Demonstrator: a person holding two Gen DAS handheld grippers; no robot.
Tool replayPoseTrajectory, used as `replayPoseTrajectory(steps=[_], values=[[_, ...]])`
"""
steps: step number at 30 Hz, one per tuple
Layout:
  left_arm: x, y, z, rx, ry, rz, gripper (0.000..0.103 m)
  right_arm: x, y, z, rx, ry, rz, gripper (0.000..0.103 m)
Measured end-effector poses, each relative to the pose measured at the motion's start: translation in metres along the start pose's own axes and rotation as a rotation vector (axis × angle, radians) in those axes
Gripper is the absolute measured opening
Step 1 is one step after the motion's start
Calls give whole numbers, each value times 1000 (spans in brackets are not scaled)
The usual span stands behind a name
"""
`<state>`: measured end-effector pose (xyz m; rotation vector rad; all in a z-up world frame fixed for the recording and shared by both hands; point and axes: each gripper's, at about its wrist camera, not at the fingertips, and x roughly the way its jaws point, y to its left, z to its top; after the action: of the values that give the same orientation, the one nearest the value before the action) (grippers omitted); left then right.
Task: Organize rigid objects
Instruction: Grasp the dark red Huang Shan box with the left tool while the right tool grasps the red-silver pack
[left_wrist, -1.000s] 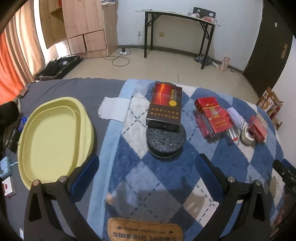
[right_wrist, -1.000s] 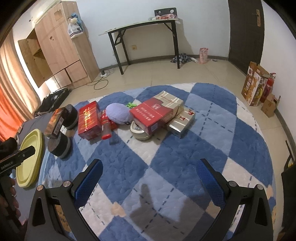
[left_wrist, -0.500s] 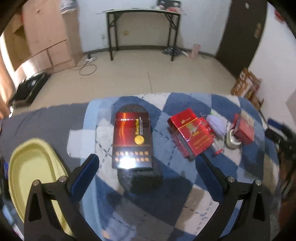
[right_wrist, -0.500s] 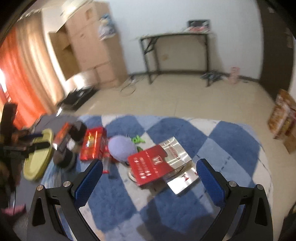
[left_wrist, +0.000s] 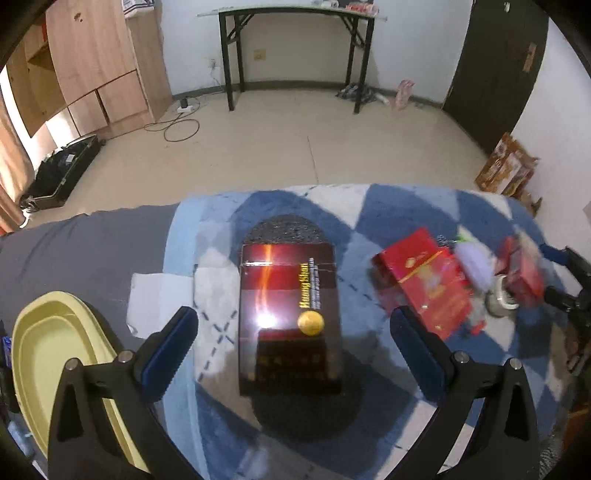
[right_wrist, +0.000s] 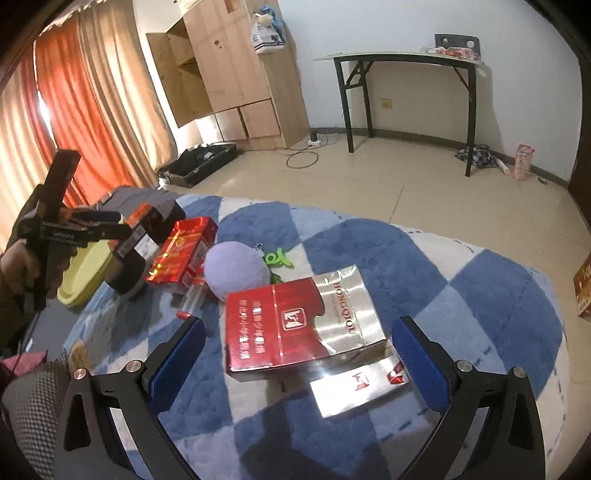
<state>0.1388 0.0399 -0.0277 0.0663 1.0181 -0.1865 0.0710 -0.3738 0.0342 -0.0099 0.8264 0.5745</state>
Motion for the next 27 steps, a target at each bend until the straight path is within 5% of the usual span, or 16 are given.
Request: replayPoseTrajectory(steps=[22, 24, 25, 27], values=[[20, -8, 7, 15, -12, 11, 103, 23, 12, 1, -81, 13, -54, 103], [19, -5, 7, -6, -27, -1, 90, 26, 10, 2, -63, 2, -40, 91], [19, -3, 7, -15, -24, -15, 63, 26, 11, 2, -74, -2, -48, 91], [21, 3, 8, -48, -12, -2, 58, 25, 11, 1, -69, -15, -58, 90]])
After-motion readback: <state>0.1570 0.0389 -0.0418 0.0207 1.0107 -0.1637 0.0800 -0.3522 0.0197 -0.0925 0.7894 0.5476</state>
